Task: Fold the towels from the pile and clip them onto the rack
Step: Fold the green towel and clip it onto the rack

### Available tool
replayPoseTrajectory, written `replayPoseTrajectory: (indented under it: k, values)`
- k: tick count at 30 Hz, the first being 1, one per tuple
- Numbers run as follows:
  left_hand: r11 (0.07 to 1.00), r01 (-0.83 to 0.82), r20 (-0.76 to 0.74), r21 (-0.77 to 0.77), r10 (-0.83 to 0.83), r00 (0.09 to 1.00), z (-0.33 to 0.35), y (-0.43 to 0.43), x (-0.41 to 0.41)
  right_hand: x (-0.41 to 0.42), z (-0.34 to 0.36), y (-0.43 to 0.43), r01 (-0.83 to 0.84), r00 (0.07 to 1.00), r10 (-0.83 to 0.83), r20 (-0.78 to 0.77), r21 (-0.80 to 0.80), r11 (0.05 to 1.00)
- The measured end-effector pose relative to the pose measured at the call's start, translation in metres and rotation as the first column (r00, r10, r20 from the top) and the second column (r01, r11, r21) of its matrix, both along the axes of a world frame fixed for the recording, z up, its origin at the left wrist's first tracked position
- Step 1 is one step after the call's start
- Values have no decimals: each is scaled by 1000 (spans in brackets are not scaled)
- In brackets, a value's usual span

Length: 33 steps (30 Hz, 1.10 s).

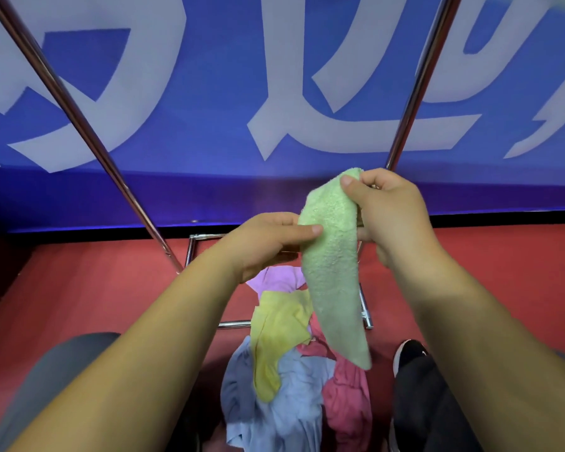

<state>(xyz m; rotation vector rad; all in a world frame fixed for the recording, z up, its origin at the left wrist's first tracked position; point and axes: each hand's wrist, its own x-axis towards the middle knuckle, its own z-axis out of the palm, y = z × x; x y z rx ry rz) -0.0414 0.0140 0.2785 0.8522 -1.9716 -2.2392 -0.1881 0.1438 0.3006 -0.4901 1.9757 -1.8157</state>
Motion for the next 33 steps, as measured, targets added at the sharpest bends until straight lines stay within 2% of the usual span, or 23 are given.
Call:
replayPoseTrajectory:
  k: [2, 5, 11, 17, 23, 27, 33]
  values:
    - [998, -33, -41, -50, 31, 999, -6, 3, -4, -3, 4, 4, 6, 1000, -5, 31, -29, 1000]
    - [998, -64, -145, -22, 61, 988, -6, 6, -9, -7, 8, 8, 3, 996, 2, 90, -52, 999]
    - [998, -56, -261, 19, 59, 964, 10, 11, -13, -12, 9, 8, -62, 995, 68, 74, -83, 995]
    - [982, -178, -298, 60, 188, 936, 27, -3, -7, 3, 2, -3, -269, 906, 281, 317, -81, 960]
    - [964, -267, -258, 5, 259, 931, 32, -24, 6, 14, -6, -11, -325, 887, 358, 290, -156, 933]
    - [958, -285, -237, -34, 269, 934, 31, -32, 13, 24, -8, -14, -395, 882, 423, 207, -165, 904]
    - [957, -287, -186, -44, 275, 943, 33, -36, 21, 31, -7, -16, -410, 892, 440, 106, -219, 885]
